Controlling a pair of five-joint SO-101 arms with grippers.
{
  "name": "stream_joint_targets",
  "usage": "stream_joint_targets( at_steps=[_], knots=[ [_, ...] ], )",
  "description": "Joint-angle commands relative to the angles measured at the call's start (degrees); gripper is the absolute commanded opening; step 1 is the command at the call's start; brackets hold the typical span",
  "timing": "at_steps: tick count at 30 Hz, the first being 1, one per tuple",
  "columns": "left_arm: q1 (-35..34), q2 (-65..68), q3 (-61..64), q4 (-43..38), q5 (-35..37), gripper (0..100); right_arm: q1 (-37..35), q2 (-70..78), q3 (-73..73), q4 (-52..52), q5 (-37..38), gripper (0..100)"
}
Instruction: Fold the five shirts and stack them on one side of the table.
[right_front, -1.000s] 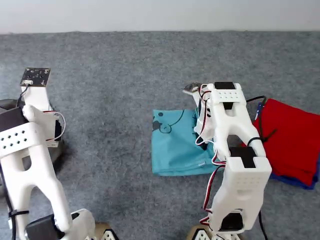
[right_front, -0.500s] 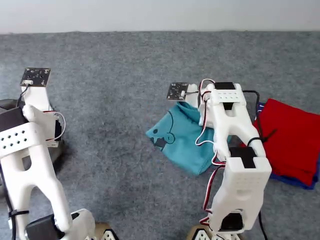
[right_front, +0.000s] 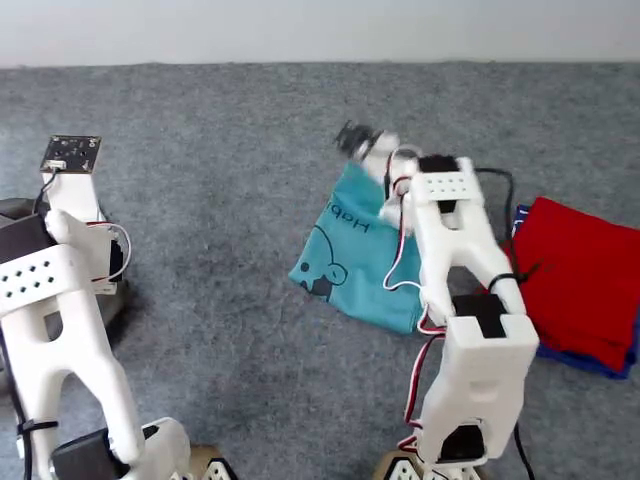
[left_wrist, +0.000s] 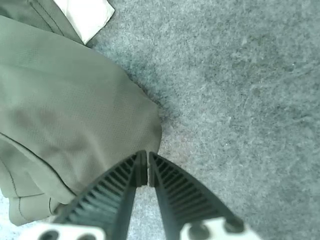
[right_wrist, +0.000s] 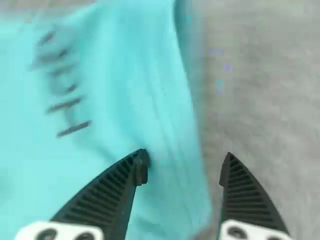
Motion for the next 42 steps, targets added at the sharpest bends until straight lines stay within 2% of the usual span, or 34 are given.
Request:
stream_joint_targets(
  at_steps=[1,5,12,18,22,29,37,42],
  knots=[
    [0.18,-1.14,-0.31,-0.18,0.0,1,1.45,-4.97,-4.48,3.74,-20.92,24.6],
    [0.18,-1.14,-0.31,-0.18,0.18,1,0.13,-5.93,-4.66,11.03,-37.1,24.6],
    [0.18,-1.23,-0.31,-0.18,0.18,1,-3.56,-6.73,-4.66,25.27,-47.65,24.7],
    [0.18,-1.23,-0.31,-0.09,0.18,1,-6.37,-6.64,-6.59,37.23,-62.24,24.9],
    [0.18,-1.23,-0.31,-0.09,0.18,1,-6.2,-6.11,-9.67,36.62,-66.64,27.2],
    [0.18,-1.23,-0.31,-0.09,0.09,1,-6.2,-5.67,-9.49,26.59,-72.7,48.1],
    [0.18,-1.23,-0.31,-0.09,0.09,1,-6.11,3.82,-9.58,20.53,-78.07,48.3],
    [0.18,-1.23,-0.31,-0.09,0.09,1,-6.02,11.3,-9.58,17.54,-78.33,48.3]
  ],
)
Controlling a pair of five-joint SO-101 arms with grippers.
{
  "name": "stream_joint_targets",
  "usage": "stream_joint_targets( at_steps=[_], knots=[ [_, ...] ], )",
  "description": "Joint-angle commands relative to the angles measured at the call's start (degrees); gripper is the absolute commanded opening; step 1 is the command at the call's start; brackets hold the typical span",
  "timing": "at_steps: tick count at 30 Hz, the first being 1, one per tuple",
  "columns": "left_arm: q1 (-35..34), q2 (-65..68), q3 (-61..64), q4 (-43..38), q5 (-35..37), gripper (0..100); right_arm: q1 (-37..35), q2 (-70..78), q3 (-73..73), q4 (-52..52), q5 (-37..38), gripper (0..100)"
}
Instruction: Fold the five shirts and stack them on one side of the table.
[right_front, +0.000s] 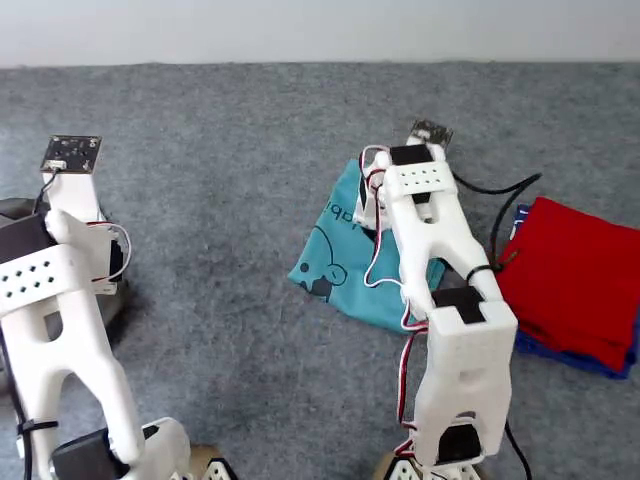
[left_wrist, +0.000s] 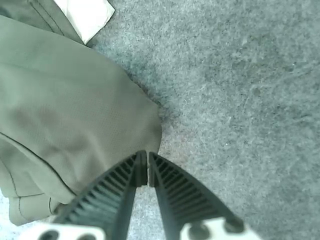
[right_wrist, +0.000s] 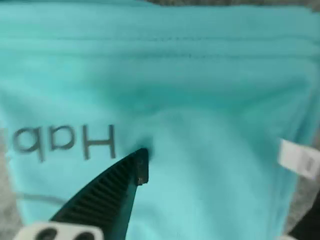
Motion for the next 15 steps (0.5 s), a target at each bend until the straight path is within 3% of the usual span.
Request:
stream_joint_targets(
  at_steps=[1,5,13,15],
  knots=[
    [0.09,-1.23,-0.31,-0.09,0.09,1,0.22,2.95,-2.11,-2.07,-0.88,48.3],
    [-0.09,-1.23,-0.31,0.0,0.09,1,2.51,7.25,-2.29,-2.68,-0.88,44.1],
    [0.09,-1.14,-0.22,0.53,0.09,1,4.09,7.96,-2.46,-2.07,0.7,0.9],
    [0.09,-1.14,-0.22,0.44,0.09,1,4.18,7.87,-2.37,-2.07,2.99,2.4]
  ],
)
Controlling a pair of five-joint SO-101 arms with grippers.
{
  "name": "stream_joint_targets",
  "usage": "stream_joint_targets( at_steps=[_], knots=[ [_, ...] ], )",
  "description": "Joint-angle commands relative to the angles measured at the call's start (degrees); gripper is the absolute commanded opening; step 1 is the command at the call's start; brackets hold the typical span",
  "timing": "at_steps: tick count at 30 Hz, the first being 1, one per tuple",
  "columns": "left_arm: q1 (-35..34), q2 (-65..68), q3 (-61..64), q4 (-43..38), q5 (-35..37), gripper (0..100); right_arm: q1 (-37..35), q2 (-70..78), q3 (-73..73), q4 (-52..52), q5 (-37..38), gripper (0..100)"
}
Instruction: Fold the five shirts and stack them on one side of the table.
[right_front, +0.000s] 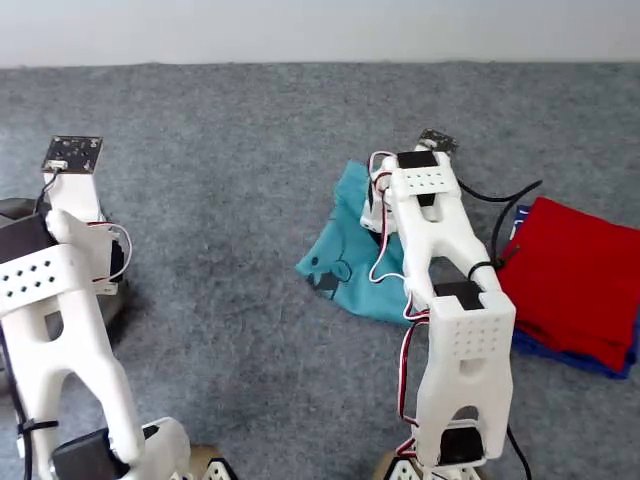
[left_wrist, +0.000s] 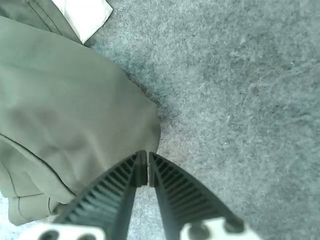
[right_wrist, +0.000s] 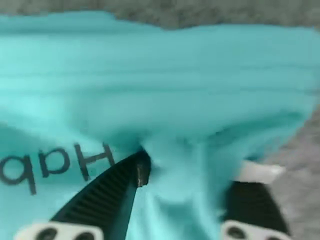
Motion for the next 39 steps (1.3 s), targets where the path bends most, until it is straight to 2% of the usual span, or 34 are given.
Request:
stream_joint_targets(
  at_steps=[1,7,20,32,39],
  knots=[
    [0.09,-1.14,-0.22,0.26,0.09,1,1.27,1.36,0.26,-0.4,3.43,2.8],
    [0.0,-1.14,-0.22,0.35,0.0,1,2.51,-3.12,0.26,3.12,11.34,1.0],
    [-0.09,-1.23,-0.22,0.35,0.0,1,5.67,-28.26,0.26,14.55,24.53,0.9],
    [0.18,-1.23,-0.22,0.35,0.0,1,20.26,-46.02,0.26,21.41,35.25,0.9],
    [0.18,-1.23,-0.31,0.35,0.0,1,29.58,-44.09,0.62,18.86,40.7,0.9]
  ],
)
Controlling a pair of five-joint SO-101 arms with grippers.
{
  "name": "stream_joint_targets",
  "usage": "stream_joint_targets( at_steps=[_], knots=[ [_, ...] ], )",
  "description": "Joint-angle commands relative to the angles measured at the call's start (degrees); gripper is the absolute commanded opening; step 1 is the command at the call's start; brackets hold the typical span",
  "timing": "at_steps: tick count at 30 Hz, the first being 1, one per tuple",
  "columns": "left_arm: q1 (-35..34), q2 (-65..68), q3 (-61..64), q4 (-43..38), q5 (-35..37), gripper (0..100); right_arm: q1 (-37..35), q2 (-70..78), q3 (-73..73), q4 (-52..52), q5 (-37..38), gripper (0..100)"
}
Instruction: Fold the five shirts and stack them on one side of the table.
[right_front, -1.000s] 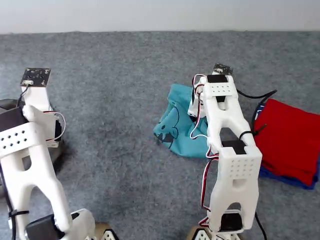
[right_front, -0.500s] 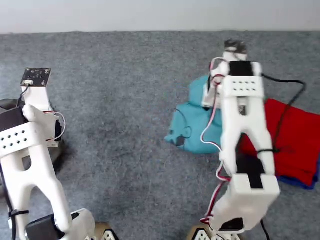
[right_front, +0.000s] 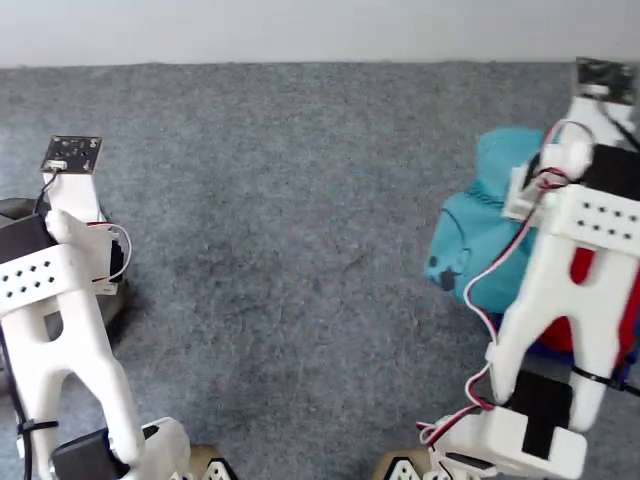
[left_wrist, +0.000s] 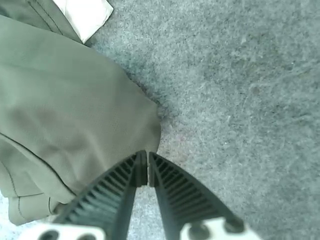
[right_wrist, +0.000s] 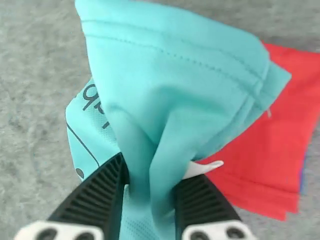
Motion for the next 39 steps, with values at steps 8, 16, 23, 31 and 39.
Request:
stream_joint_targets(
  at_steps=[8,16,23,31,39],
  knots=[
    [0.18,-1.23,-0.31,0.26,0.0,1,13.85,11.74,-0.7,-9.98,8.62,1.1],
    [0.18,-1.23,-0.31,0.35,-0.09,1,18.51,11.82,-2.55,-8.92,11.6,27.6],
    [0.18,-1.23,-0.31,0.35,-0.09,1,17.98,2.51,-8.26,-1.98,11.6,30.8],
    [0.09,-1.67,-0.31,0.35,-0.09,1,18.68,9.19,-8.09,-5.32,11.69,8.7],
    [-0.09,-1.76,-0.57,0.35,-0.09,1,26.33,24.57,-8.09,-24.31,21.71,4.9]
  ],
)
